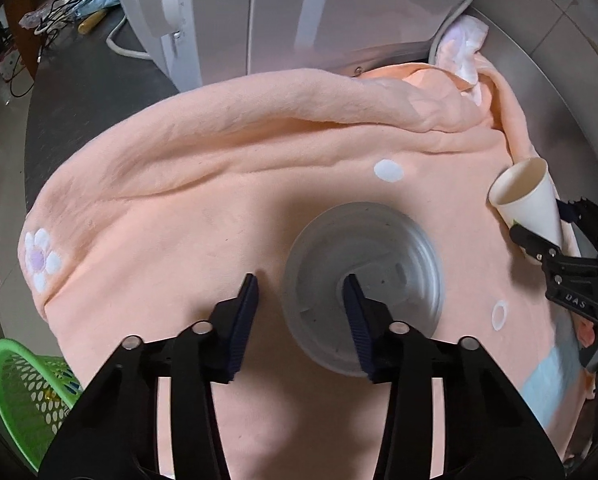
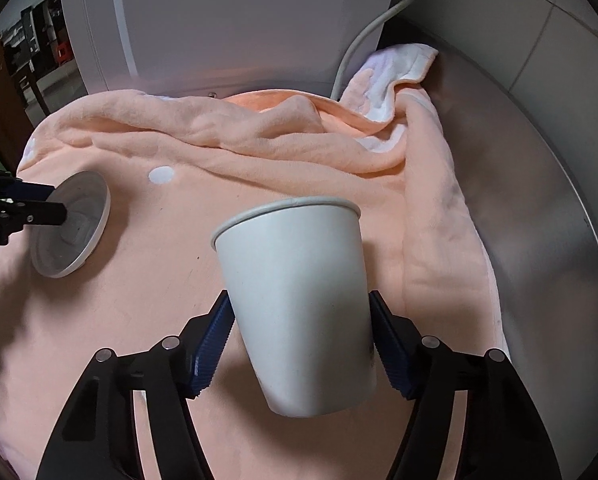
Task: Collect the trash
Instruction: 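Grasp the white plastic lid with the left gripper while the right grasps the white paper cup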
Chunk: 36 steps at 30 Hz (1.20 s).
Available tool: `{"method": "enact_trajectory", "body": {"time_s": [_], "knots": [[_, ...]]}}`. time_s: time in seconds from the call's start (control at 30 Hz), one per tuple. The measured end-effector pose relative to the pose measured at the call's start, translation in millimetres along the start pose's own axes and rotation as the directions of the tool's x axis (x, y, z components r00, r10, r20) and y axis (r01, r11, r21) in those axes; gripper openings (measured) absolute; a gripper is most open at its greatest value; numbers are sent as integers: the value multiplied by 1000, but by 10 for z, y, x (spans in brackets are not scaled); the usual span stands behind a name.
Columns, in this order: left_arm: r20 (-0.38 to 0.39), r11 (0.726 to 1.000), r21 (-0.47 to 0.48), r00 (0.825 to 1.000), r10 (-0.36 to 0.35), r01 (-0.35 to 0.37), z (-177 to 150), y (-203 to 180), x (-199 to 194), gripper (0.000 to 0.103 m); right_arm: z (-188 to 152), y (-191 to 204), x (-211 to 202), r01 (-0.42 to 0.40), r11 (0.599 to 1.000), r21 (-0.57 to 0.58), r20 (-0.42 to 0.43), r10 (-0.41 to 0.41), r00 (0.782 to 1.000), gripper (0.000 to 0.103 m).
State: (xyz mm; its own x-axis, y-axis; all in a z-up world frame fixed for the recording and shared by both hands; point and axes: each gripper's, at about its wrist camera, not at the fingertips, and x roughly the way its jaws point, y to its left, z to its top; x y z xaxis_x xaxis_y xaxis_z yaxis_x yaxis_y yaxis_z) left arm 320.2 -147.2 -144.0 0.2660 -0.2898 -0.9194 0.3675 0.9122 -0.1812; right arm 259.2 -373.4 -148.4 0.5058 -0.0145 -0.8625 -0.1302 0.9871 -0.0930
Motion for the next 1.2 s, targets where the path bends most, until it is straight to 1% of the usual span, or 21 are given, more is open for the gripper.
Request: {"method": "enact_trajectory", "body": {"time_s": [0.03,0.07,0.13,0.17,0.2,0.23,0.37,0.57,0.73,0.8,0.87,0.9,1.03,1.07,1.13,1.2], "knots": [[0,1000,5,1000,-1,1,6,-14,1,36,-22,-4,-8,0,1000,2,2,0,1000,64],[1,1000,15,1000,-4,4,11,-42,1,30,-40,-5,-22,0,1000,4,3,0,1000,64],[8,999,37,1000,21,-21,27,-102,1,27,-52,-4,-51,1,1000,8,3,-1,1000,64],[9,999,41,1000,26,-26,30,-117,-2,23,-71,-8,-67,-1,1000,13,4,1,1000,64],[6,999,46,1000,29,-29,39,-135,8,13,-82,-13,-77,-4,1000,19,4,4,1000,64],[-3,999,46,1000,26,-26,44,-148,29,11,-86,-22,-89,-7,1000,24,4,7,1000,64],[-1,996,71,999,50,-49,49,-213,67,9,-153,-37,-128,-10,999,37,5,10,1000,64],[6,993,98,998,62,-62,97,-381,123,7,-221,-83,-143,-13,998,62,11,12,1000,64],[-6,991,112,997,76,-75,153,-489,185,7,-248,-102,-174,-22,997,74,14,21,1000,64],[-11,990,113,996,88,-86,172,-516,208,9,-250,-108,-168,-21,997,75,14,20,1000,64],[-19,991,107,996,84,-82,173,-489,203,10,-254,-119,-164,-23,996,81,14,22,1000,64],[-20,991,105,997,80,-78,118,-440,151,10,-257,-125,-160,-24,996,84,15,23,1000,64],[-35,994,90,997,64,-61,134,-394,183,10,-255,-130,-140,-22,996,91,15,21,1000,64],[-37,994,89,997,60,-57,129,-330,174,11,-257,-130,-140,-22,996,91,15,20,1000,64],[-45,996,78,998,48,-44,140,-302,175,14,-258,-128,-143,-23,995,93,18,22,1000,64],[-49,998,66,998,27,-24,141,-260,174,19,-267,-129,-154,-27,995,95,21,25,999,64]]}}
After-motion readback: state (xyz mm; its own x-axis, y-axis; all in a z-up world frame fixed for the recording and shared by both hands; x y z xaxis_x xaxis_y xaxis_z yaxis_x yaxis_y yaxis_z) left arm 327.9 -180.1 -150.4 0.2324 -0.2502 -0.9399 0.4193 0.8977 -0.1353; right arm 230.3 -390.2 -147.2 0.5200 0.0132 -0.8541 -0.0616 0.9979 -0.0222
